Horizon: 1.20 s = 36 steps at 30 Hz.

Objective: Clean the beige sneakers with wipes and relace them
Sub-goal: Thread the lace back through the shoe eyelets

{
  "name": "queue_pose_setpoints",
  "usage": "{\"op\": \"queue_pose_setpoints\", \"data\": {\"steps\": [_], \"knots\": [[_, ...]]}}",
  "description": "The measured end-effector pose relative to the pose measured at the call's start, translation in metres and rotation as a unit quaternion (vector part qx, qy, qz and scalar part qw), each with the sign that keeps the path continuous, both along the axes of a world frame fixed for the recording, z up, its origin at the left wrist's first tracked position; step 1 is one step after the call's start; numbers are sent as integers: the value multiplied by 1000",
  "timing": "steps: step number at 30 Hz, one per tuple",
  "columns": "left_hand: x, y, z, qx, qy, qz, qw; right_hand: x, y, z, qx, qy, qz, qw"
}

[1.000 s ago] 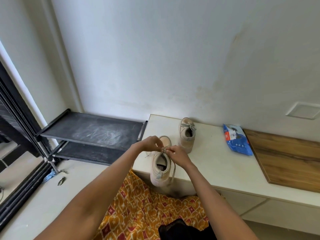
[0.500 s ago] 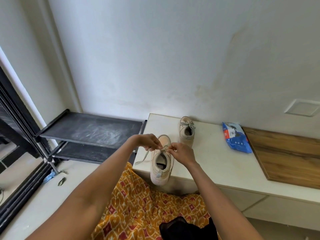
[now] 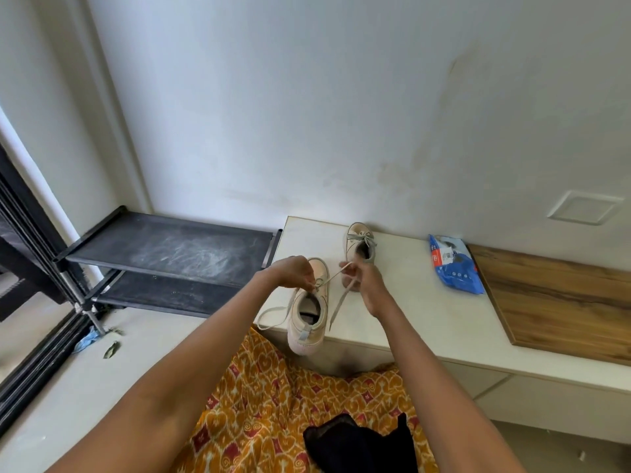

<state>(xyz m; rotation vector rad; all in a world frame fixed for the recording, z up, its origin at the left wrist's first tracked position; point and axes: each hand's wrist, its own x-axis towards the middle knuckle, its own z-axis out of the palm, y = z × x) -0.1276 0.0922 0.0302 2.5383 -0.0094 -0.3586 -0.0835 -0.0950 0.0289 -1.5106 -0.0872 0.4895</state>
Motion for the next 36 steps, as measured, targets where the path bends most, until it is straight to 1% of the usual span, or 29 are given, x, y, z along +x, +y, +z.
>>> {"op": "queue_pose_setpoints", "data": {"steps": [1,2,3,4,5,6,8,10,12,14,17,18,19,20,23,25,27,29,32,34,36], "knots": [[0,-1,-2,-1,-13,13,1000,3,-2,6,78,32,-53,995],[1,-1,-4,-8,-18,25,999,6,-3,12,146,57,-100,983],[1,-1,-5,-17,-18,34,999,9,-4,16,194,72,-138,969],[2,0,-6,-22,-17,37,999,11,-5,20,210,76,-164,961],[2,0,-5,-23,-14,38,999,11,-4,24,197,73,-179,961],[2,0,-5,-23,-12,37,999,10,-4,25,161,64,-179,968],[3,-1,-3,-22,-11,36,999,8,0,22,66,28,-150,986],[2,-2,-2,-18,-13,35,999,4,5,16,-20,-11,-91,996],[2,-3,-3,-21,-13,42,999,-2,11,5,-89,-50,-7,995],[2,-3,-4,-28,-13,54,998,-8,15,-7,-154,-83,76,982],[3,-3,-6,-33,-16,66,997,-10,16,-26,-270,-149,175,935],[3,-3,-7,-36,-14,67,997,-10,16,-29,-293,-170,185,923],[3,-2,-8,-41,-13,68,997,-10,14,-31,-304,-178,176,919],[3,-2,-9,-47,-11,71,996,-10,13,-30,-300,-177,157,924],[3,0,-12,-66,-10,75,995,-6,6,-22,-245,-138,117,952],[4,1,-13,-79,-5,70,994,-5,2,-12,-165,-84,85,979],[4,1,-12,-88,-5,68,994,-2,-1,-1,-79,-41,7,996],[2,1,-12,-92,-4,68,993,4,-3,6,3,-6,-79,997],[3,0,-15,-89,-6,70,994,9,-5,9,139,18,-170,975],[3,0,-16,-88,-6,73,993,5,-4,13,185,9,-185,965],[3,1,-15,-90,-1,76,993,0,0,13,177,-12,-151,973]]}}
